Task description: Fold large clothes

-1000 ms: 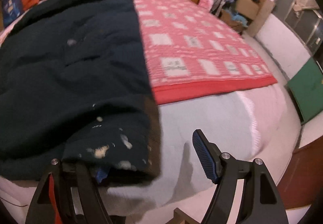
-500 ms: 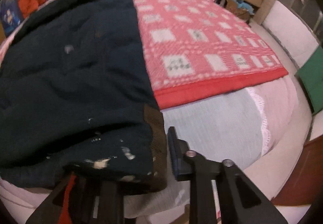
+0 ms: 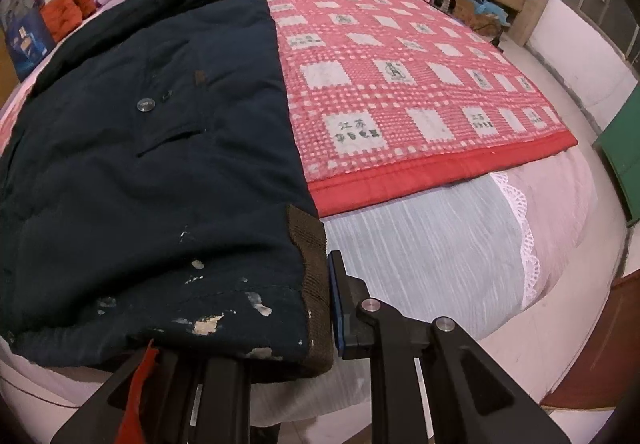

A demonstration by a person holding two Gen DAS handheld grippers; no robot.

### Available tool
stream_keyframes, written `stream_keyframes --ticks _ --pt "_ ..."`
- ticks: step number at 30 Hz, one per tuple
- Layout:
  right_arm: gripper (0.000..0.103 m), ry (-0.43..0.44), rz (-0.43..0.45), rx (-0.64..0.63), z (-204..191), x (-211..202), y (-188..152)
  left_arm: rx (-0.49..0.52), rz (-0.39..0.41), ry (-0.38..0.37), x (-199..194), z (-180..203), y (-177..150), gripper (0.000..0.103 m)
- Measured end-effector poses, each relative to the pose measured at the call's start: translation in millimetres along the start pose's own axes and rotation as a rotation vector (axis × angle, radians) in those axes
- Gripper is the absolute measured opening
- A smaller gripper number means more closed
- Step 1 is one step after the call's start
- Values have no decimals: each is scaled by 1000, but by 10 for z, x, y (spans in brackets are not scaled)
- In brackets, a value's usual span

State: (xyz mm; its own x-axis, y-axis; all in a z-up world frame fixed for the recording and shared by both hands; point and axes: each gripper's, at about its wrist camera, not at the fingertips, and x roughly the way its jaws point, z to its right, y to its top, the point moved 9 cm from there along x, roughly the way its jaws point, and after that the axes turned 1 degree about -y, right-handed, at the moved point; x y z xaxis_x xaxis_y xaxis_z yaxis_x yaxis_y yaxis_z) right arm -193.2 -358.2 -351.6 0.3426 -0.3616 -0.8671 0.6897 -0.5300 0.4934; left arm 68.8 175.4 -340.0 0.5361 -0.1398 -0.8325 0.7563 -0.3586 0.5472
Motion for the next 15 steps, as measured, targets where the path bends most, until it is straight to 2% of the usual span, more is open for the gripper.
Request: stream_keyframes --ticks 3,8,15 --pt "17 5 3 -1 8 1 -7 -13 -14 -10 -30 -50 -11 13" --pt "17 18 10 5 34 -42 4 51 -8 5 -277 -45 -8 12" --pt "16 57 49 0 83 -339 156 46 36 -26 -666 -111 208 13"
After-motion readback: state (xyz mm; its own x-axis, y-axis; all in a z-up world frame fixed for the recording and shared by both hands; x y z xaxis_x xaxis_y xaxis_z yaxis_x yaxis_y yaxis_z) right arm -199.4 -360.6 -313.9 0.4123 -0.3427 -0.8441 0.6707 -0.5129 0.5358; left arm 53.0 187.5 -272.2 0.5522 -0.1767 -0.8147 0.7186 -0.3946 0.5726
